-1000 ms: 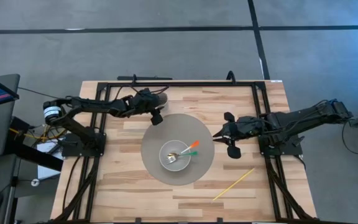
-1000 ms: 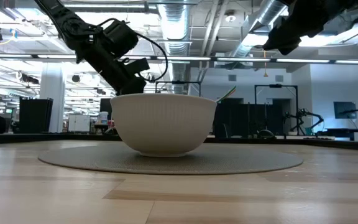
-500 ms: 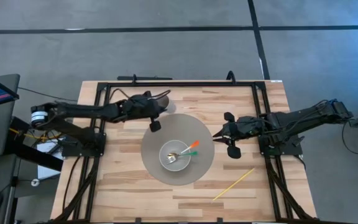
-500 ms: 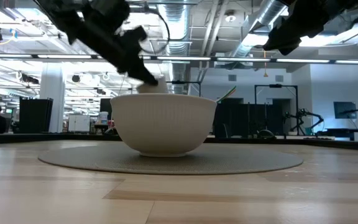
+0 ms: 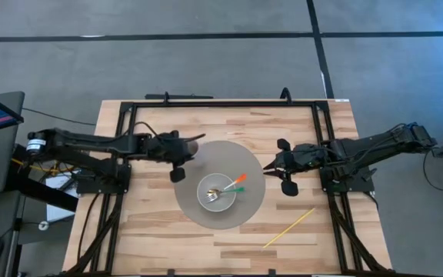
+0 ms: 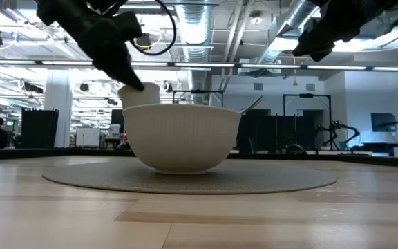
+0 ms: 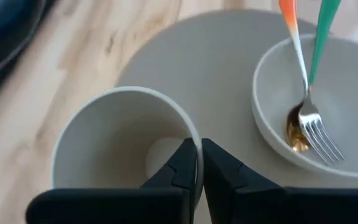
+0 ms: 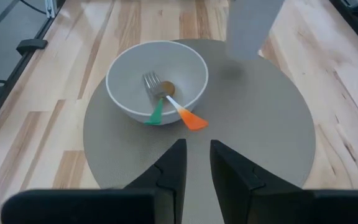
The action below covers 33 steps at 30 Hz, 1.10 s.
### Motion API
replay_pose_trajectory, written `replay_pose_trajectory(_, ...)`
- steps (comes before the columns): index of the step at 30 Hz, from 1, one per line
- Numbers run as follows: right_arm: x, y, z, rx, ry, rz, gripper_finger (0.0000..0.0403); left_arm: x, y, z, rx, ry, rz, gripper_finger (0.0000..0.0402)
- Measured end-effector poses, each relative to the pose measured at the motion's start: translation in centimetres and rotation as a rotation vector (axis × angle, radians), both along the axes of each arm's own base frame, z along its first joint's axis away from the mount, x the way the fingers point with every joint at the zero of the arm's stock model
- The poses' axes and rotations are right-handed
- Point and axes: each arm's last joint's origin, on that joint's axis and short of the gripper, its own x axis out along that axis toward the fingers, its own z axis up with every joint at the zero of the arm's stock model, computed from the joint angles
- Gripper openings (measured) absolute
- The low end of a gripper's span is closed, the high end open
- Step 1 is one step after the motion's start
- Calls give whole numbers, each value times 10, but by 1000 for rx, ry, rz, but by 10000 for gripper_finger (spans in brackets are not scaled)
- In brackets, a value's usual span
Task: Pick & Place Utensil
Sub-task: Put the gray cup on the gray placemat
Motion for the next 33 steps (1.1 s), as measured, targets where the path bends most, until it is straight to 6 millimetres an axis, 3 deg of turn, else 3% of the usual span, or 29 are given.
replay_pose_trajectory(10, 0, 0, 0, 0, -2, 0, 66, 1, -2, -4, 10, 8, 52, 31)
replay_pose_trajectory(19, 1, 0, 1, 2, -12, 0, 66, 3, -2, -36, -5, 61, 72, 27)
replay_pose_trajectory(33, 5, 1, 9, 18, -103, 0, 66, 9, -2, -32, 1, -21, 66, 112)
